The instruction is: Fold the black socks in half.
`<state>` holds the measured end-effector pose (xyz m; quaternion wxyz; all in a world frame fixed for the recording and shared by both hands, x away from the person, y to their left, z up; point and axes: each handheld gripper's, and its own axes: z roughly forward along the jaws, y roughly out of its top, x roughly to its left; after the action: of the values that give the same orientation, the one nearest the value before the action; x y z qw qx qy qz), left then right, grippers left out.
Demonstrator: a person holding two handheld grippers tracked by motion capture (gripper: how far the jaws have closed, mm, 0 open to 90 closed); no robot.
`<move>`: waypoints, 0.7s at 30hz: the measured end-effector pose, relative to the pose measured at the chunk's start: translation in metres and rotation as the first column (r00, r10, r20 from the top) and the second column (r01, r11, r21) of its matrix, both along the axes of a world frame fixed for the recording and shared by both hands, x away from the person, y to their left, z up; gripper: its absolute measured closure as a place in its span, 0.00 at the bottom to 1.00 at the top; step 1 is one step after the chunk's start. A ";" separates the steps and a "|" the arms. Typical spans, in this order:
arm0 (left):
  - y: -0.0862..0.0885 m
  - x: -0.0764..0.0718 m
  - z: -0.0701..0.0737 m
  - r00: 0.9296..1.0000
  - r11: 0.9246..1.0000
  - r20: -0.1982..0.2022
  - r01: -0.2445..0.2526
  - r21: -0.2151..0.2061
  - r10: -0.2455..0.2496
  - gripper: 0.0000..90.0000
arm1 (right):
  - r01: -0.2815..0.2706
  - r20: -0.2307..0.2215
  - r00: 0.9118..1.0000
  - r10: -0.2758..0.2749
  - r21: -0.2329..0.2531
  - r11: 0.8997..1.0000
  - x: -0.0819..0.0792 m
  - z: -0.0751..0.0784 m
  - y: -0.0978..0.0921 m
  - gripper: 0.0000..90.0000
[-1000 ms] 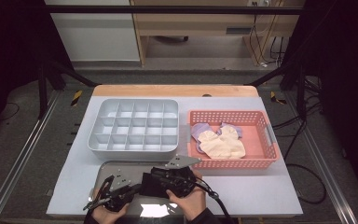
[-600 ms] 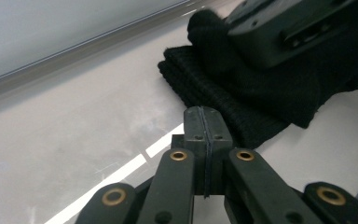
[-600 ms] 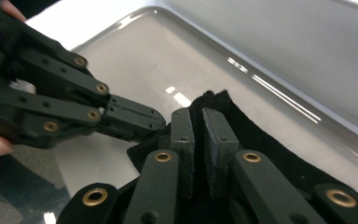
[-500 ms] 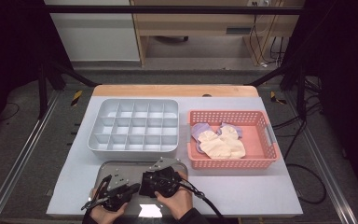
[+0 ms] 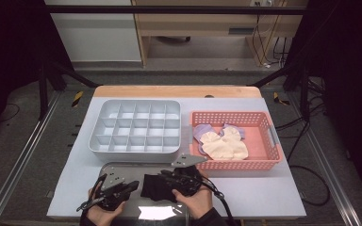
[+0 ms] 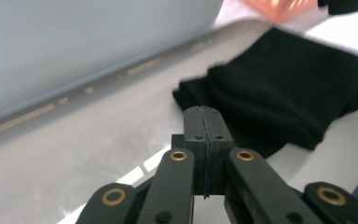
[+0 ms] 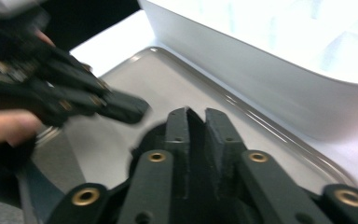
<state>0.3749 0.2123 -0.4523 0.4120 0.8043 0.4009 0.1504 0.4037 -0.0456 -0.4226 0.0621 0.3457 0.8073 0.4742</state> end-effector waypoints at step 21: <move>-0.049 0.007 -0.013 0.994 0.989 -0.038 0.108 0.096 -0.105 0.99 | -0.003 -0.059 0.998 -0.002 -0.098 0.995 -0.018 -0.048 -0.023 1.00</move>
<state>0.3816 0.1628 -0.4651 0.3728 0.8462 0.3563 0.1344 0.3855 -0.0684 -0.4710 0.0551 0.3559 0.8311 0.4238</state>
